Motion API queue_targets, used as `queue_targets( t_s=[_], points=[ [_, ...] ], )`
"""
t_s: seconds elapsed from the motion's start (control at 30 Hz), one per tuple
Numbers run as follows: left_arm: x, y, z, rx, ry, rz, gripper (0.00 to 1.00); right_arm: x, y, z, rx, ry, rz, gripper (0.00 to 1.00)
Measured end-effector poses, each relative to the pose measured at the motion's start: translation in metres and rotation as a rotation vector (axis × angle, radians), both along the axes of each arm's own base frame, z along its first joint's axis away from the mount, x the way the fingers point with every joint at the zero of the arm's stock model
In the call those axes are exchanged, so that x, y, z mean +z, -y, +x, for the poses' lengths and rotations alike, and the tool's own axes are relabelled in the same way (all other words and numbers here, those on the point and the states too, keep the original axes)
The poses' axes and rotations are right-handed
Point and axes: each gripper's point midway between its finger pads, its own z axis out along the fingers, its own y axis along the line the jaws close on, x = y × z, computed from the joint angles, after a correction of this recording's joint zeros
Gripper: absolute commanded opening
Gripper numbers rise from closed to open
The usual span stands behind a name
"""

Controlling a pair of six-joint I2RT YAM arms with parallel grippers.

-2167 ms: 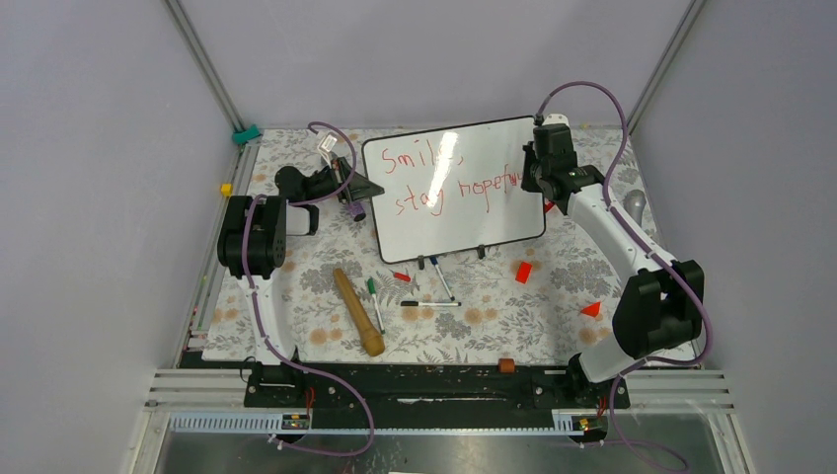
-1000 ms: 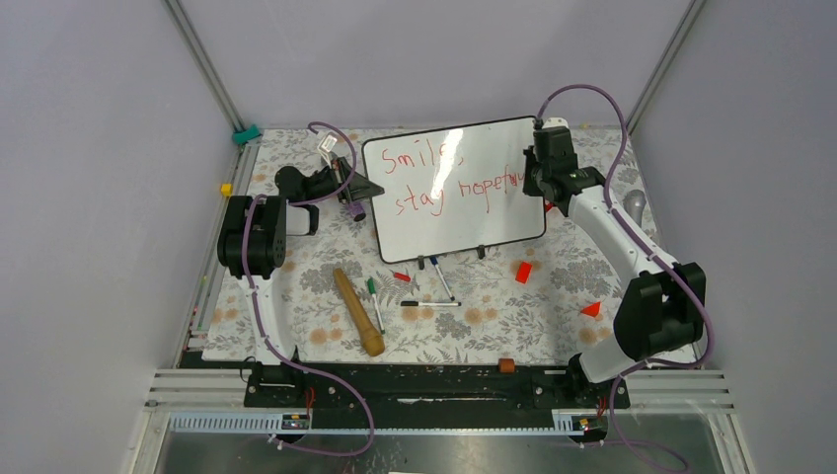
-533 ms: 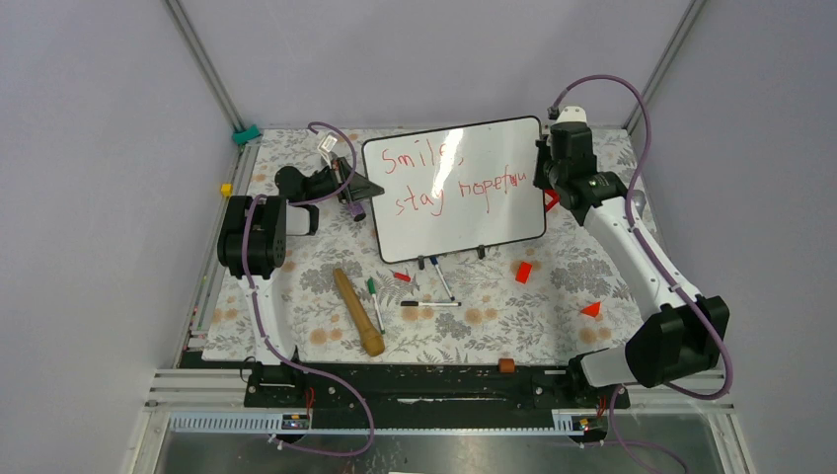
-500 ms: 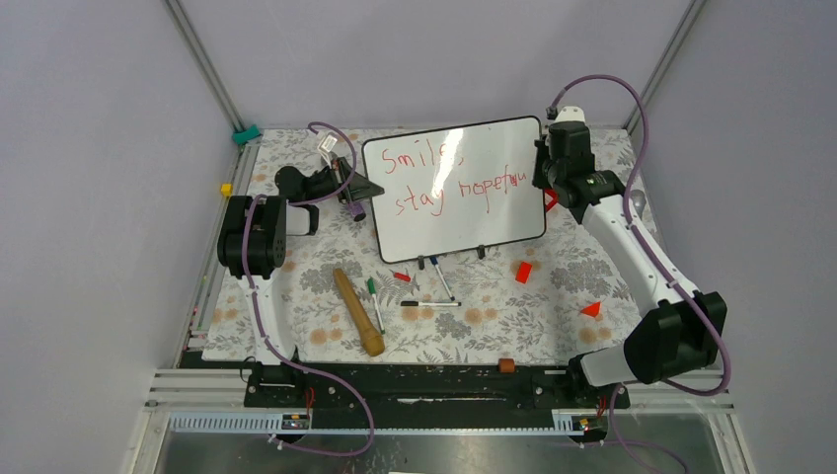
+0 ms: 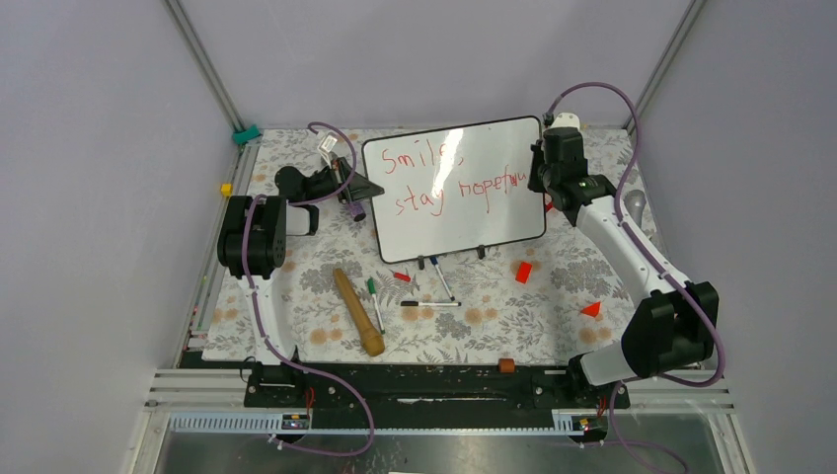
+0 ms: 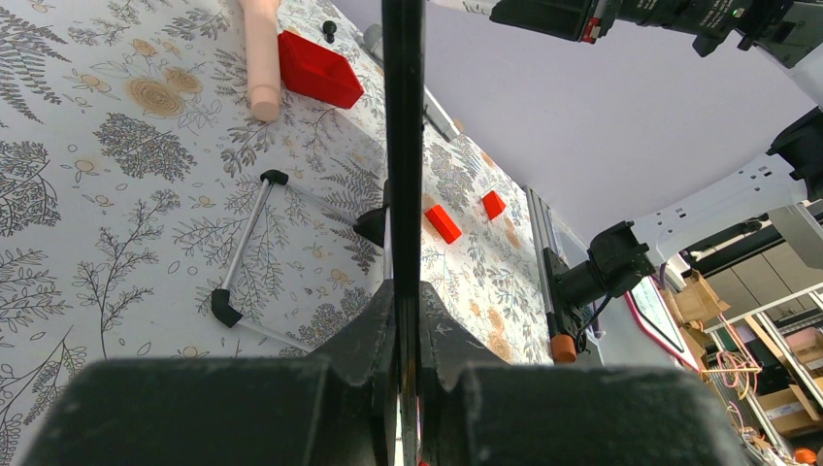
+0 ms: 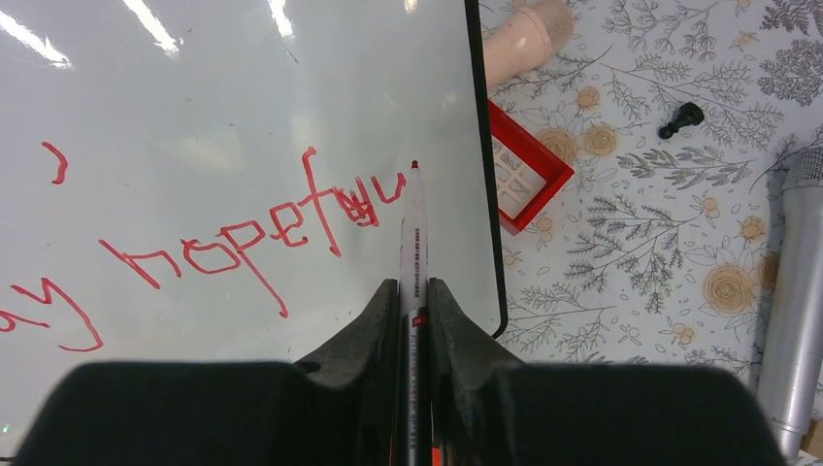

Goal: Write a sentence on the whiteboard

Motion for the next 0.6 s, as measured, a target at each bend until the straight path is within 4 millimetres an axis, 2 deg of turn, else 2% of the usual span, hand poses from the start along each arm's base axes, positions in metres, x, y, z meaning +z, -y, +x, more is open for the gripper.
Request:
queue_targets(
  t_s=[0.17,0.6],
  points=[
    [0.0000,0.0000,0.0000,0.000,0.002,0.000,0.00,-0.0074,0.0005,-0.0023,-0.005,-0.007,0.004,0.00],
    [0.0011,-0.0001,-0.0014,0.002,0.009,0.001,0.00,-0.0053,-0.0006,0.0000,-0.009,0.007,0.015,0.00]
  ],
)
